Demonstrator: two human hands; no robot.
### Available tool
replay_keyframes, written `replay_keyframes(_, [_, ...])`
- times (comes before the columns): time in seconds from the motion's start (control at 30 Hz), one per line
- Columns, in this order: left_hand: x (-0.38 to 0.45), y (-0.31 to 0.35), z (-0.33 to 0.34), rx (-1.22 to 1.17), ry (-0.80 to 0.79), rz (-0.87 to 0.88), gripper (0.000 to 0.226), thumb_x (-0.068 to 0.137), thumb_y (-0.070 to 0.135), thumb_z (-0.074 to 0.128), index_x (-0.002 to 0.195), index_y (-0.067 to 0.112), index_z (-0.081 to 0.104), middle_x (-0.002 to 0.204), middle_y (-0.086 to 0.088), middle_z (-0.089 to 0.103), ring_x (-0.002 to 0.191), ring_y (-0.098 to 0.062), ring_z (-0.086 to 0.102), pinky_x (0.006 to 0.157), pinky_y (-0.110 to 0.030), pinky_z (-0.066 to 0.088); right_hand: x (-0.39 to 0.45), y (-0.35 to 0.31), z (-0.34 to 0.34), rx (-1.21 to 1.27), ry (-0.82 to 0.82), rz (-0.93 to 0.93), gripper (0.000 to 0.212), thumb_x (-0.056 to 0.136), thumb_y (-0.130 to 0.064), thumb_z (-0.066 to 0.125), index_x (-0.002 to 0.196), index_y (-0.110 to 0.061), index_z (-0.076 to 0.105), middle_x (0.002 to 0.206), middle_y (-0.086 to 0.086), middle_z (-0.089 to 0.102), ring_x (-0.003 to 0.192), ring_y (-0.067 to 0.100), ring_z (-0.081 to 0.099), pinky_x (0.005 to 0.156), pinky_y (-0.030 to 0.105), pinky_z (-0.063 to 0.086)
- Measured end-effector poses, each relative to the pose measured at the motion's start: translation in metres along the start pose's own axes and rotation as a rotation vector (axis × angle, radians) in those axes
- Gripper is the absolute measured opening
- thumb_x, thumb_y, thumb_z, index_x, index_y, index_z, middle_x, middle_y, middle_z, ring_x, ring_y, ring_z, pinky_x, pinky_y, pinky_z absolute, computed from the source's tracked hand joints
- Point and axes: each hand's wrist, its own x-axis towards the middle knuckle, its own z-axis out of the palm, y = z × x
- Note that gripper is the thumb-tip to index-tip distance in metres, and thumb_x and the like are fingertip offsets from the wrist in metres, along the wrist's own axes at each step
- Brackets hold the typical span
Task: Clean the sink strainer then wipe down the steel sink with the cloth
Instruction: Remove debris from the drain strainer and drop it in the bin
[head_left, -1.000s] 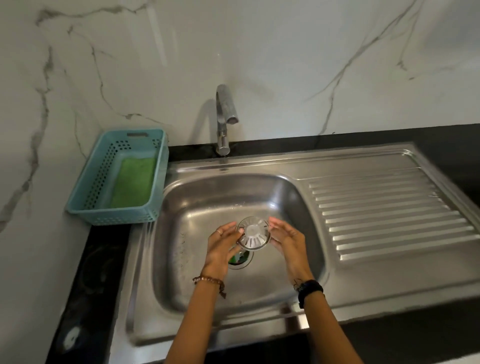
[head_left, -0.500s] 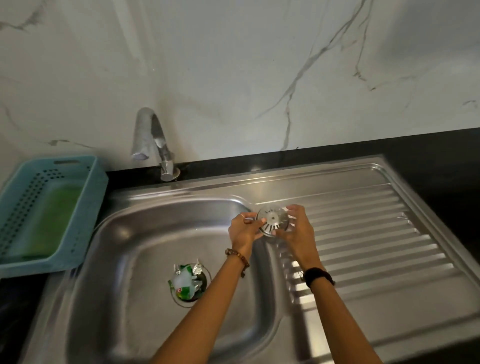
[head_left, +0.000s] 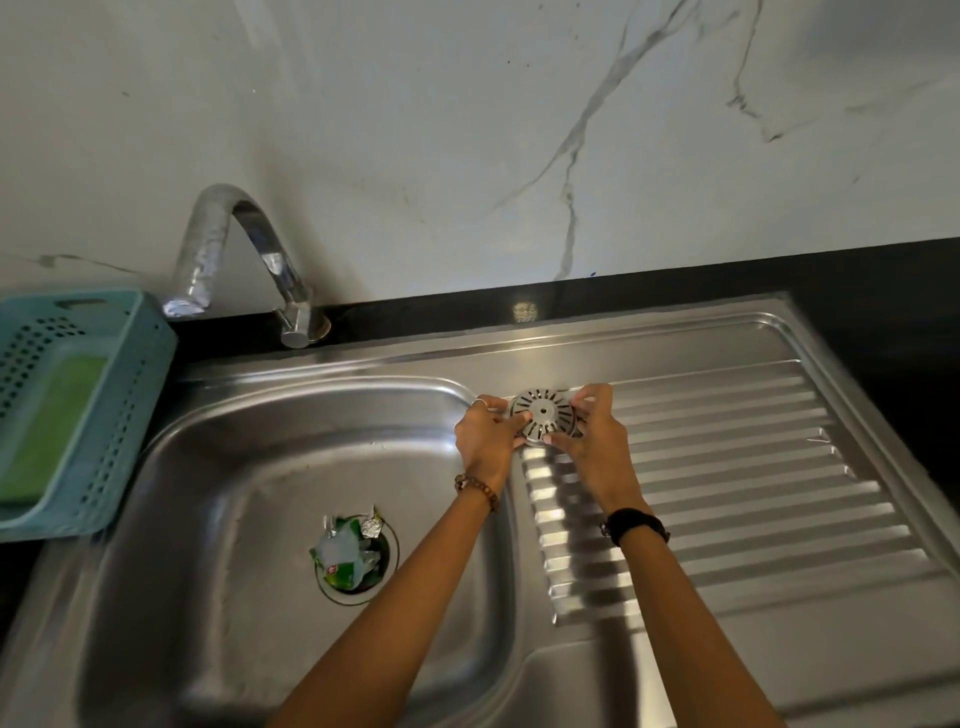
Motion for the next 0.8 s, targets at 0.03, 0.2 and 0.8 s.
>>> replay_keyframes(0.03, [-0.002, 0.001, -0.001, -0.009, -0.003, 0.002, 0.028, 0.078, 0.007, 0.071, 0.101, -0.001, 0.058, 0.092, -0.012, 0.064, 0.083, -0.024, 0.067, 0.07, -0.035, 0.06, -0.003, -0.003, -0.001, -0.004, 0.011, -0.005, 0.047, 0.079, 0.001, 0.068, 0.108, -0.017, 0.035, 0.113, 0.001, 0.052, 0.102, 0.015, 0.055, 0.065, 0.011, 0.052])
replay_keyframes(0.2, [-0.019, -0.014, -0.039, -0.064, 0.031, -0.005, 0.007, 0.087, 0.008, 0.06, 0.082, 0.011, 0.056, 0.07, 0.0, 0.058, 0.057, -0.012, 0.059, 0.047, -0.02, 0.055, -0.031, -0.021, 0.027, 0.073, 0.132, -0.038, 0.011, 0.089, -0.019, 0.061, 0.093, -0.02, 0.051, 0.094, -0.002, 0.061, 0.089, 0.023, 0.064, 0.067, 0.019, 0.055])
replay_keyframes(0.8, [0.017, -0.176, -0.235, 0.842, -0.039, -0.119, 0.029, 0.084, 0.02, 0.058, 0.11, 0.009, 0.052, 0.113, -0.014, 0.051, 0.096, -0.032, 0.058, 0.073, -0.034, 0.045, -0.081, 0.065, 0.261, -0.558, -0.377, 0.453, 0.031, 0.089, -0.027, 0.053, 0.102, -0.004, 0.067, 0.105, 0.016, 0.069, 0.097, 0.033, 0.064, 0.074, 0.032, 0.05])
